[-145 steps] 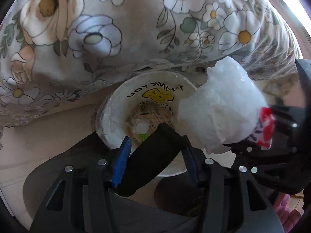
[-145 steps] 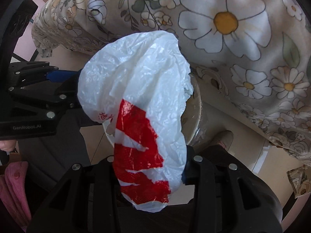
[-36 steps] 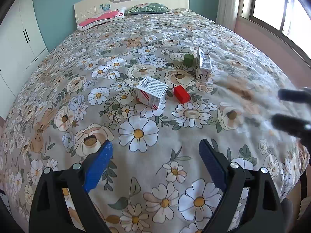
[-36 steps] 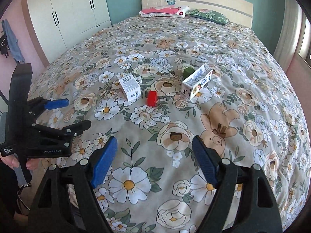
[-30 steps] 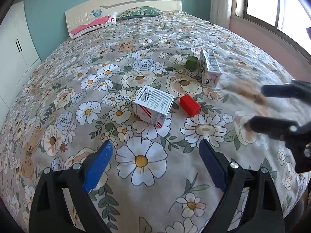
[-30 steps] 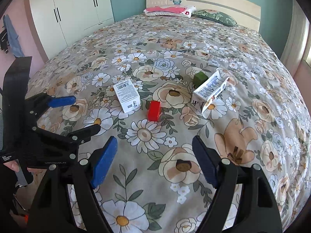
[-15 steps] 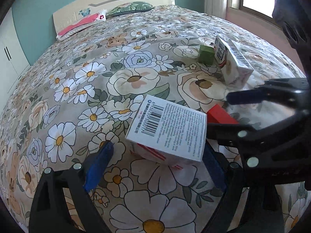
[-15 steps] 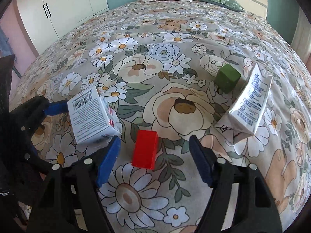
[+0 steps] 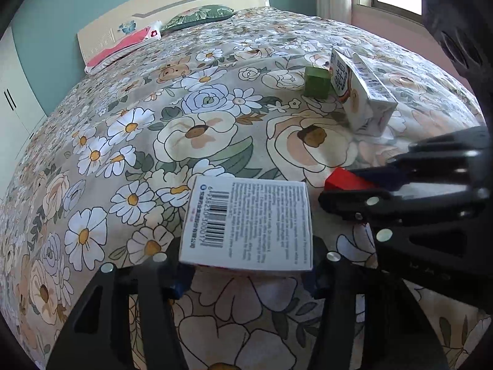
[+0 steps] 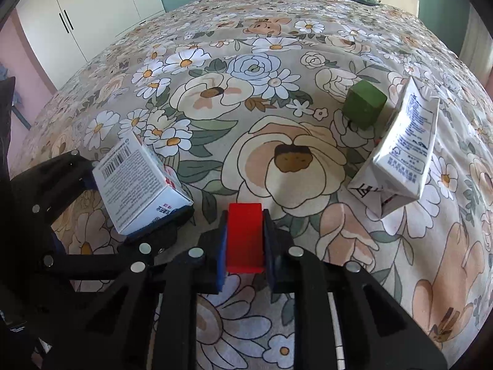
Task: Collect trash
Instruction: 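Carry the small box and red block with both tools over the bin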
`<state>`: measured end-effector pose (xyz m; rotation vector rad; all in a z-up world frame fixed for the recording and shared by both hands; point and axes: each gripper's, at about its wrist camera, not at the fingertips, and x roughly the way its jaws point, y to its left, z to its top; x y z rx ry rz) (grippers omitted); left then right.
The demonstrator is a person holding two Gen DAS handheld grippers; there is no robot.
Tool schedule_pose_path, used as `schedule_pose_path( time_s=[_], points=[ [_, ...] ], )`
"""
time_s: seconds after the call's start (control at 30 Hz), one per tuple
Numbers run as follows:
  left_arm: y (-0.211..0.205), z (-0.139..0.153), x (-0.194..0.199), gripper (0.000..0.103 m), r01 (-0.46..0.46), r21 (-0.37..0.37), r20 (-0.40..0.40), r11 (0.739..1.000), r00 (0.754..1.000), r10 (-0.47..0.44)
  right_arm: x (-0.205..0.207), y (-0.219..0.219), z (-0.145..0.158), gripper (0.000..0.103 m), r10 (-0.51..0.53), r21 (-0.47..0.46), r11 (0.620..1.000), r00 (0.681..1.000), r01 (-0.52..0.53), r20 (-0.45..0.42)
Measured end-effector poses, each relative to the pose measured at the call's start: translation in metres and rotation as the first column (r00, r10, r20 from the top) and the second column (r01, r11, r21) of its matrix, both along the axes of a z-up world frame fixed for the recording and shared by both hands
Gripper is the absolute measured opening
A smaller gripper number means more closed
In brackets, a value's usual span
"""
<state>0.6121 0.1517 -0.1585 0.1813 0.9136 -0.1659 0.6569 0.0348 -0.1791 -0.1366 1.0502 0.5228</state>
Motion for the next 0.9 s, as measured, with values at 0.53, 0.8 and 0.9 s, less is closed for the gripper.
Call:
schedule_pose_path(
  time_s=[0.53, 0.8, 0.9],
  points=[
    [-0.001, 0.113, -0.080, 0.057, -0.128, -0.093, 0.026, 0.987, 0.991, 0.131, -0.095, -0.065, 0.130, 0.021, 0.005, 0.027, 1.000, 0.989, -0.009, 0.151],
    [-0.033, 0.203, -0.155, 0.057, -0.127, -0.089, 0.119, 0.988, 0.983, 0.137, -0.175, -0.108, 0.217, 0.021, 0.002, 0.070, 0.997, 0.967, -0.020, 0.256],
    [-0.048, 0.230, -0.191, 0.057, -0.116, -0.074, 0.159, 0.991, 0.979, 0.126, -0.210, -0.124, 0.243, 0.021, 0.005, 0.082, 0.996, 0.958, -0.030, 0.288]
  ],
)
